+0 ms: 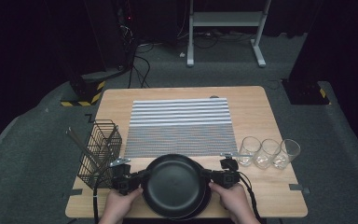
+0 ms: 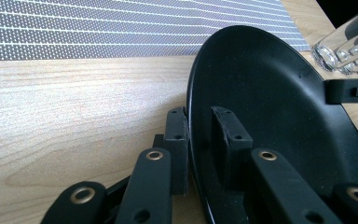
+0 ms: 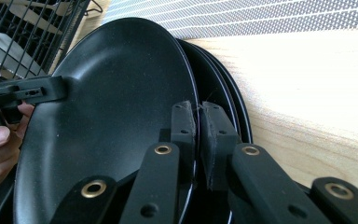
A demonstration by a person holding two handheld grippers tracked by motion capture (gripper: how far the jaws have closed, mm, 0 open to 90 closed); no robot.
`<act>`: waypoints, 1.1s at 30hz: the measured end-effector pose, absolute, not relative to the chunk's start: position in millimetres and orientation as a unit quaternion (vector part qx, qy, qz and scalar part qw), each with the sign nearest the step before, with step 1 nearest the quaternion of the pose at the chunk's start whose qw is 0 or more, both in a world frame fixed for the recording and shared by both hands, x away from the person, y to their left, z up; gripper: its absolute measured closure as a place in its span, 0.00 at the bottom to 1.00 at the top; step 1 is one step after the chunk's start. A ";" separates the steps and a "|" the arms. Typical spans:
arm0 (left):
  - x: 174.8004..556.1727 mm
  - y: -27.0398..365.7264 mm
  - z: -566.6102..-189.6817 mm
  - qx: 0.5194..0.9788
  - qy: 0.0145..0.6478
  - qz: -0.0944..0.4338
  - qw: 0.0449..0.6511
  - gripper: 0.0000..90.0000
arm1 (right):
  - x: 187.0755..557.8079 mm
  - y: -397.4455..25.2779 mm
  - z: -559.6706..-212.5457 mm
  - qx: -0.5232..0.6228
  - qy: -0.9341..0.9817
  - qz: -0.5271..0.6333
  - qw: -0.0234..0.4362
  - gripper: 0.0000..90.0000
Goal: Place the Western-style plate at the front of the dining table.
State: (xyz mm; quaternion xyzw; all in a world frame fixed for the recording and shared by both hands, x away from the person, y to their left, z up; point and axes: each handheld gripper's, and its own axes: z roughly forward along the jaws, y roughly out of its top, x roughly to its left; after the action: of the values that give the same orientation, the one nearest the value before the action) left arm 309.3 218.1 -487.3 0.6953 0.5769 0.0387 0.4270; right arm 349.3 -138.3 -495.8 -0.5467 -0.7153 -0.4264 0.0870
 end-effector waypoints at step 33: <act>309.0 213.9 -486.8 0.708 0.563 0.069 0.420 0.86 | 333.3 -143.0 -499.8 -0.530 -0.722 -0.433 0.104 0.79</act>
State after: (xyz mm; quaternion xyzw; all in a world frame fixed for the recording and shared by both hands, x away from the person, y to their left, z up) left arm 309.0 213.9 -486.8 0.7079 0.5633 0.0689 0.4205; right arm 333.3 -143.0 -499.8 -0.5298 -0.7221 -0.4325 0.1038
